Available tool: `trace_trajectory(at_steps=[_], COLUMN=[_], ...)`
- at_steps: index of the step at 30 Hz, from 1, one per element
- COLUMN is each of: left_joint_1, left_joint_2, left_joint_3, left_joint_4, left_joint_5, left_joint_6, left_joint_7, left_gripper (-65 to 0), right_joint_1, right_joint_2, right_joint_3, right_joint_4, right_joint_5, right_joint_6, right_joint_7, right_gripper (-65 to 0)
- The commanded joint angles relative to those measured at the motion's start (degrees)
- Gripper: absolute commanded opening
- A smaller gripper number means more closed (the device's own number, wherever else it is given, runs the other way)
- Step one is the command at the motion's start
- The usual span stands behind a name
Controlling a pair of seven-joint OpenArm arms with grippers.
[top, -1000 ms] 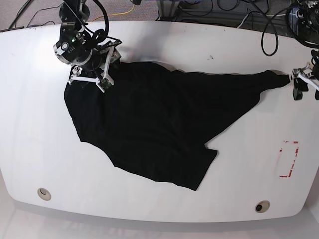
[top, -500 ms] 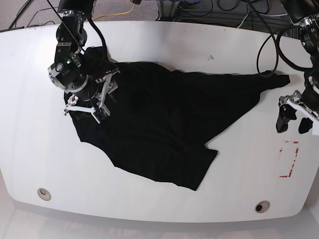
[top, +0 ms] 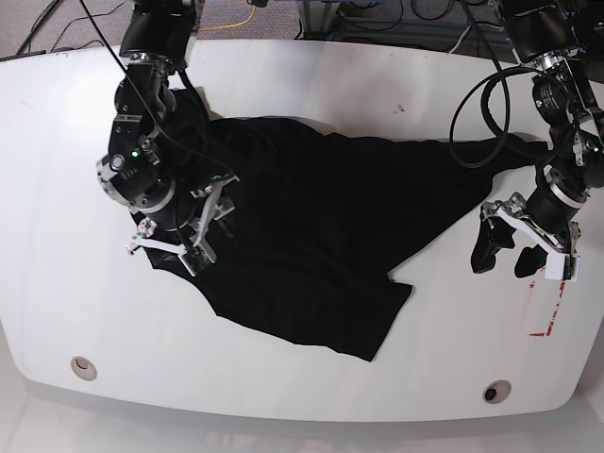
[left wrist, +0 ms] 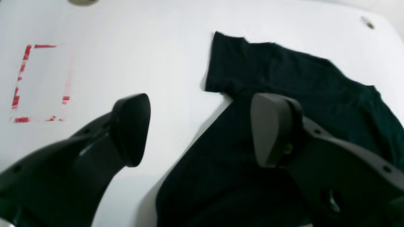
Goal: Layout the t-shirt on the table in an organized manner, then fold the t-shirt properly
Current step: 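Release the shirt with both grippers and move them over its edges, then lower the right gripper onto the shirt's middle and grasp the fabric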
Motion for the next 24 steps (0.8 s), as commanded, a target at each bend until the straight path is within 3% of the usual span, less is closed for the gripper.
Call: trace_trajectory(at_steps=[1, 10, 17, 24], left_joint_1=[-1.6, -1.69, -0.37, 1.39], left_joint_2=[-1.11, -4.81, -7.62, -9.2], left_joint_3=[-1.85, -6.77, -9.85, -11.43], left_joint_4=[0.91, 0.56, 0.48, 0.48], left_joint_5=[0.23, 3.48, 4.1, 7.96], left_joint_6=[0.01, -0.16, -0.16, -0.25], left_joint_7=[-1.65, -1.65, -1.65, -1.65], left_gripper=[-17.9, -17.9, -17.9, -17.9], right_joint_1=[3.32, 8.77, 13.34, 16.86], right_joint_2=[-2.22, -8.46, -11.44, -11.44], right_joint_3=[0.04, 0.04, 0.04, 0.04], right_joint_4=[-1.53, -11.11, -20.69, -30.19], right_joint_5=[0.71, 0.71, 1.23, 7.3], right_joint_6=[0.06, 0.06, 0.06, 0.06], right_joint_7=[1.23, 1.23, 1.23, 1.23], right_gripper=[-23.5, -23.8, -23.9, -23.9])
